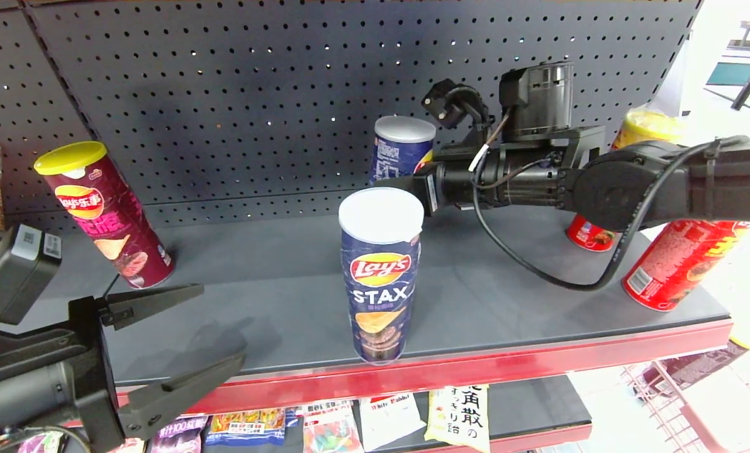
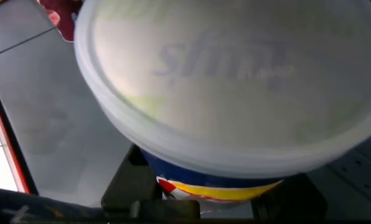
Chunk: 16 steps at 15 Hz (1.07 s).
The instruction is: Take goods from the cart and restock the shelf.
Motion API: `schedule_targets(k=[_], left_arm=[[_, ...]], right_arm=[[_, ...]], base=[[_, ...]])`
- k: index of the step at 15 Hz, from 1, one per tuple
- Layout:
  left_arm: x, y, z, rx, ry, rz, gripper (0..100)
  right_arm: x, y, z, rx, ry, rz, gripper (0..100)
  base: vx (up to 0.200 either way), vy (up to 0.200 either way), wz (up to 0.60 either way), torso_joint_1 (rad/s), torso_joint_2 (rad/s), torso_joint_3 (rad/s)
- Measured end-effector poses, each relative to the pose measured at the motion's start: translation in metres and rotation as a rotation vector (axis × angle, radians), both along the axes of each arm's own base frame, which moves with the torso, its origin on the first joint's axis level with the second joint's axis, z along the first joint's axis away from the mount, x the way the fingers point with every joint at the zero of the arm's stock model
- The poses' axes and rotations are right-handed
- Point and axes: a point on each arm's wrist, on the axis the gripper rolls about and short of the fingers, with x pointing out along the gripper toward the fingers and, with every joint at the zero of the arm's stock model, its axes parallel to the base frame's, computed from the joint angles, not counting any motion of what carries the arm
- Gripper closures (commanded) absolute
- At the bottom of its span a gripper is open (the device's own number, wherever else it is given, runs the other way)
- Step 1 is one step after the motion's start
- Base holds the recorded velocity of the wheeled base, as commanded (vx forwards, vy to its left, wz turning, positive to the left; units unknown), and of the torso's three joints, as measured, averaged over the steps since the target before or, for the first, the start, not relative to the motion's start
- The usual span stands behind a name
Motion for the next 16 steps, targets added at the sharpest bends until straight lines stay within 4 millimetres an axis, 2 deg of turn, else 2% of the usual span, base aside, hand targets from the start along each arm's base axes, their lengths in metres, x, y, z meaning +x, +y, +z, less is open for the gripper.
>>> schedule_targets(k=[5, 6, 12, 16], left_arm=[[0.000, 0.000, 0.001, -0.002, -0.005, -0.001, 0], [0.000, 0.000, 0.001, -0.002, -0.005, 0.000, 0], [0.000, 0.000, 0.002, -0.003, -0.010, 0.001, 0], [0.000, 0.000, 0.003, 0.000, -0.014, 0.006, 0]], right_arm=[[0.005, 0.006, -0.008, -0.009, 0.008, 0.006, 100], [0.005, 0.006, -0.008, -0.013, 0.005, 0.008, 0], [-0.001, 0.001, -0.009, -0.024, 0.016, 0.007, 0], [-0.020, -0.017, -0.007, -0.037, 0.038, -0.009, 0]], base=[[0.000, 0.000, 0.00, 0.000, 0.00, 0.000], [0.000, 0.000, 0.00, 0.000, 0.00, 0.000], [0.000, 0.000, 0.00, 0.000, 0.00, 0.000], [0.000, 0.000, 0.00, 0.000, 0.00, 0.000]])
